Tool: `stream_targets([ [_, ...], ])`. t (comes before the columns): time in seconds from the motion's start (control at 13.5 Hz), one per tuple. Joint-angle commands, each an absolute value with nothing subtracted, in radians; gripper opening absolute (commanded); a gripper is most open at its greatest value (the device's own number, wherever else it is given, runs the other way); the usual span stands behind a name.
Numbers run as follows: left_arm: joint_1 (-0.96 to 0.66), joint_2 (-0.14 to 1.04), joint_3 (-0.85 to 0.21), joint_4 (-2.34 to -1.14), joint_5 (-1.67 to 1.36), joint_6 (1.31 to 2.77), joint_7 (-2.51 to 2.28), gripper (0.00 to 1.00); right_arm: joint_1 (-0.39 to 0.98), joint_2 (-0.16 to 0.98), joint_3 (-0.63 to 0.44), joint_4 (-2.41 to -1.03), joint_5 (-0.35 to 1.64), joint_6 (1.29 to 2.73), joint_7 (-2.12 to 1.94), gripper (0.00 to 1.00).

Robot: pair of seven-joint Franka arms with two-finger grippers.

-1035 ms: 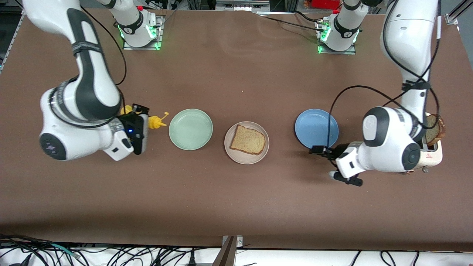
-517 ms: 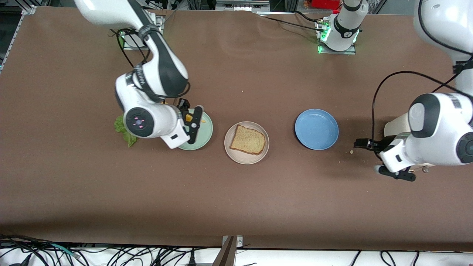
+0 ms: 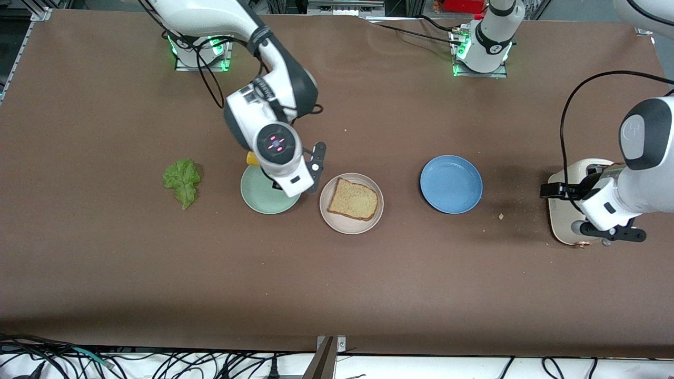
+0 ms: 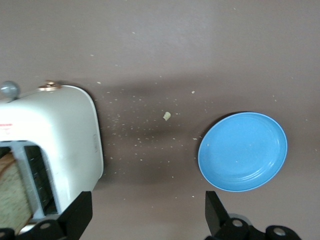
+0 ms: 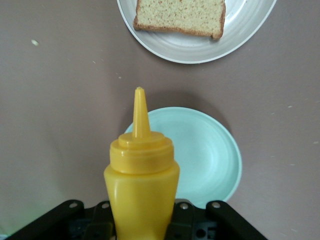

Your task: Make sandwich in beige plate with both arms

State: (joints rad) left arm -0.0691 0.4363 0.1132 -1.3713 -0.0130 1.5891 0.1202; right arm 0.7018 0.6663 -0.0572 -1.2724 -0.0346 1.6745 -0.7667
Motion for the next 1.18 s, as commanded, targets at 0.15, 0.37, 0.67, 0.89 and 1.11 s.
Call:
stream_targets([
  [0.15,-0.064,0.319,0.11,-1.407,0.031,1.574,0.078,0.99,0.811,0.669,-0.074,-1.258,-0.205,1.704,-0.692,0.0],
  [0.37,-0.057,0.209,0.109,-1.475,0.031,1.582,0.077,0.99,0.836,0.669,-0.072,-1.256,-0.28,1.704,-0.666,0.0],
  [0.67,-0.052,0.124,0.109,-1.509,0.017,1.545,0.058,0.99,0.845,0.66,-0.072,-1.256,-0.296,1.686,-0.669,0.0],
  [0.89,-0.052,0.112,0.107,-1.509,0.015,1.479,0.06,0.99,0.844,0.657,-0.075,-1.256,-0.293,1.68,-0.658,0.0],
  [1.11,-0.054,0.077,0.106,-1.508,0.0,1.454,0.06,0.99,0.845,0.657,-0.077,-1.252,-0.293,1.671,-0.6,0.0],
])
